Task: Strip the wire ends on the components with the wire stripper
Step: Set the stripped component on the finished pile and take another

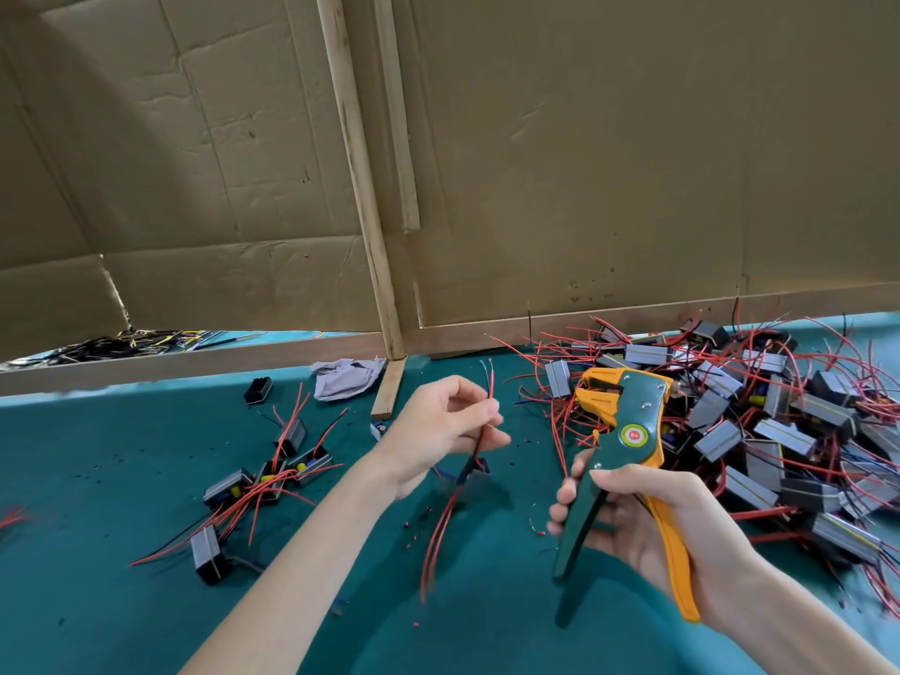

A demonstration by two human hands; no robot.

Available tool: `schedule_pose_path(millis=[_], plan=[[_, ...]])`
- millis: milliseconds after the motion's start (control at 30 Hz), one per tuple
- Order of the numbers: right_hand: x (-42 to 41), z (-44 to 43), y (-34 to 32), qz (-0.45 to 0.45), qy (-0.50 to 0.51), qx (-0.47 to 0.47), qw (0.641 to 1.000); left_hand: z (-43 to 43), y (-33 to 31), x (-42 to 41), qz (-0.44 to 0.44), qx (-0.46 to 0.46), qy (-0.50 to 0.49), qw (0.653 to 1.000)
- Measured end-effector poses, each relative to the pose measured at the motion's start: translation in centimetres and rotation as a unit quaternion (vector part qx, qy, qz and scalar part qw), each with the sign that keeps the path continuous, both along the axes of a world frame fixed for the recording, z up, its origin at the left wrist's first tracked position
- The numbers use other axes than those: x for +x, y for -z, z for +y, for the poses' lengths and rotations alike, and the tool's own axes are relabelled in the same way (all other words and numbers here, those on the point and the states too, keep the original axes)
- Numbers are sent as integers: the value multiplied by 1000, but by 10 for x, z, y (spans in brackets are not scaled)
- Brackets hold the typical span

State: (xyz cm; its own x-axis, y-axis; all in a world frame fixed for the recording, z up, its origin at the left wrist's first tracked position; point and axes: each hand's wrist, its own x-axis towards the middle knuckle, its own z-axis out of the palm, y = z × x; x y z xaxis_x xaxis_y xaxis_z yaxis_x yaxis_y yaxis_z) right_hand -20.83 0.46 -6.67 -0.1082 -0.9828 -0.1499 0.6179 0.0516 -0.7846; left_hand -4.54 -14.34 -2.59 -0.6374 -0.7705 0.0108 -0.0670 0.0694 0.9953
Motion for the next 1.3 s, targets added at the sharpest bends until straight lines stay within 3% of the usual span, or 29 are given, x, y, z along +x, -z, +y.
schedule_pose_path(millis=[867,1300], plan=[[8,6,-13,47,-100,-44,993,21,-19,-2,92,-5,33,995],[10,13,-18,106,-144,-111,978,37,-35,0,65,-38,54,996]])
